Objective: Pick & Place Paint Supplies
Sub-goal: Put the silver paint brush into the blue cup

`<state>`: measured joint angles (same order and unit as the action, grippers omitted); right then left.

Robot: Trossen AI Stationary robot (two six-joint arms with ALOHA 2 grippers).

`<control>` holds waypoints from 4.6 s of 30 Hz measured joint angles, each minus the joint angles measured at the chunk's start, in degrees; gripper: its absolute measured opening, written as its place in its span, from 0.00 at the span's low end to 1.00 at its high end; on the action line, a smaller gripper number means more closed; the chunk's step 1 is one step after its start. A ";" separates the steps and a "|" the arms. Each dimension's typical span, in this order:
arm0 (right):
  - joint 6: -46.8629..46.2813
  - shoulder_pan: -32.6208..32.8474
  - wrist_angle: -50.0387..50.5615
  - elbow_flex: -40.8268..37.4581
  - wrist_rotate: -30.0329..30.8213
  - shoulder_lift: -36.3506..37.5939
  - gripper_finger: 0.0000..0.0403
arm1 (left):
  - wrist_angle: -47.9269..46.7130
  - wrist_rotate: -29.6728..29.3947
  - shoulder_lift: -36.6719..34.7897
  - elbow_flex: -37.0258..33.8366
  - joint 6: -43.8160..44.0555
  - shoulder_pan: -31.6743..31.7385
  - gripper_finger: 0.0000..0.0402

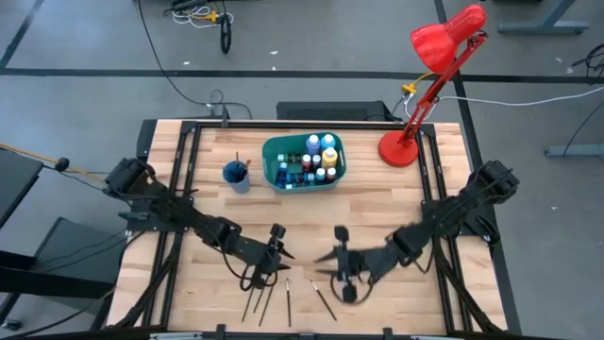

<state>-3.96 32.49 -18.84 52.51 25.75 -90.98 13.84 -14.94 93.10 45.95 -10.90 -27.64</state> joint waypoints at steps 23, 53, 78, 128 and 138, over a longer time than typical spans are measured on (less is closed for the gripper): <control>-37.98 9.26 20.42 12.45 15.55 -24.70 0.42 | -0.95 0.72 -1.18 0.02 -4.58 0.04 0.36; -45.76 6.28 20.59 14.89 6.55 -30.56 0.35 | -0.67 0.86 -1.12 0.04 -4.50 0.04 0.36; -22.46 -3.61 23.04 14.89 2.75 -30.11 0.04 | -0.65 0.86 -1.12 0.07 -4.76 0.04 0.36; -15.40 -8.05 -24.57 -1.68 7.21 -35.30 0.05 | -0.30 0.86 -1.12 0.07 -1.75 0.02 0.36; 3.79 -12.23 -18.28 -1.70 9.55 -15.01 0.02 | 0.95 1.00 -1.12 0.07 0.00 0.04 0.36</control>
<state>-0.17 20.26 -37.12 50.81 35.31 -105.99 14.79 -13.94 91.98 46.02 -10.90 -27.59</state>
